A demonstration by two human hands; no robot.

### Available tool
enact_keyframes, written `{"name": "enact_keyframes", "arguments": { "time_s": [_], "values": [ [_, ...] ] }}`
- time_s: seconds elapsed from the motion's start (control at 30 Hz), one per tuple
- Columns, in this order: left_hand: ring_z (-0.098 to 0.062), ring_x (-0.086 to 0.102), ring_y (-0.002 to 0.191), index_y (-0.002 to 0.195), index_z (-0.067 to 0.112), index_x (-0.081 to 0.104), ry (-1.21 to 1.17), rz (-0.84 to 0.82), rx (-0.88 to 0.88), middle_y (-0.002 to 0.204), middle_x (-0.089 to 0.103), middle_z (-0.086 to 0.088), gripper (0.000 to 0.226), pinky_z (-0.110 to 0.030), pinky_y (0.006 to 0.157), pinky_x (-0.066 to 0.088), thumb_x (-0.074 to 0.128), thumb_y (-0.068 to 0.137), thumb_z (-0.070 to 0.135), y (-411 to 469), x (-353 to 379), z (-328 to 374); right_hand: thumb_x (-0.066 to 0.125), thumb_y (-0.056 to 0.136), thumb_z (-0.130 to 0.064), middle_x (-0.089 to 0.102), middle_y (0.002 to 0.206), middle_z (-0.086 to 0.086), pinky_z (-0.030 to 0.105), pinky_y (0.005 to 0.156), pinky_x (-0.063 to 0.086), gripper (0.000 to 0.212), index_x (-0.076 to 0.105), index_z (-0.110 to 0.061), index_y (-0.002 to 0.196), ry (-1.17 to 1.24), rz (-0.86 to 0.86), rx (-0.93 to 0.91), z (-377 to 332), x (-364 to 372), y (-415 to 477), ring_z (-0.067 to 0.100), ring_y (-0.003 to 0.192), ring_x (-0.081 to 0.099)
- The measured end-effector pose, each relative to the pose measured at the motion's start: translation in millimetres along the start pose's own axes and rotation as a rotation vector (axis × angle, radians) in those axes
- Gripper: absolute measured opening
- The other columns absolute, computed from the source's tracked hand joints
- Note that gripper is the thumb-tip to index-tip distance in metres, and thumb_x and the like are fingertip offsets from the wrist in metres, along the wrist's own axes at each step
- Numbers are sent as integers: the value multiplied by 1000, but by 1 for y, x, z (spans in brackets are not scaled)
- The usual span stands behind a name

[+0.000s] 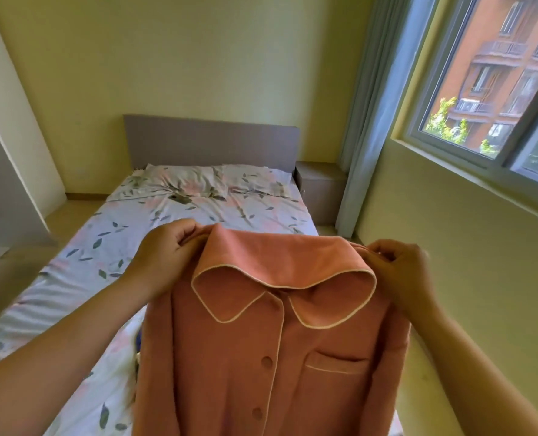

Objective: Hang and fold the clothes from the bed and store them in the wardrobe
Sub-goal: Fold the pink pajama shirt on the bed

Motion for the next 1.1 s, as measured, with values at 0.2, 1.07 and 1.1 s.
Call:
{"name": "enact_keyframes", "arguments": {
  "time_s": [0.2, 1.07, 1.1],
  "values": [
    [-14, 62, 71, 74, 17, 64, 96, -137, -231, 67, 65, 4, 27, -36, 68, 47, 60, 93, 36, 2, 91, -111, 75, 72, -59, 49, 46, -13, 25, 45, 34, 29, 63, -37, 56, -185, -195, 145, 108, 72, 10, 3, 46, 44],
    [-26, 59, 92, 108, 12, 58, 276, -426, -796, 102, 59, -5, 18, -37, 81, 47, 58, 92, 19, 81, 387, -479, 60, 92, -17, 67, 108, 8, 31, 82, 43, 30, 64, -14, 122, -377, -584, 654, 483, 392, 72, 27, 102, 61],
    [-26, 59, 94, 111, 10, 58, 269, -438, -813, 104, 58, -5, 23, -38, 85, 48, 60, 91, 21, 73, 387, -486, 60, 92, -15, 65, 114, 11, 33, 88, 43, 34, 61, -11, 126, -371, -588, 654, 484, 398, 67, 27, 105, 60]
  ]
}}
Point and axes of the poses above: each hand's wrist, its own y-axis towards the middle knuckle, its own x-axis out of the palm, z = x × y, the point moved 4 cm from there along y, towards the middle knuckle
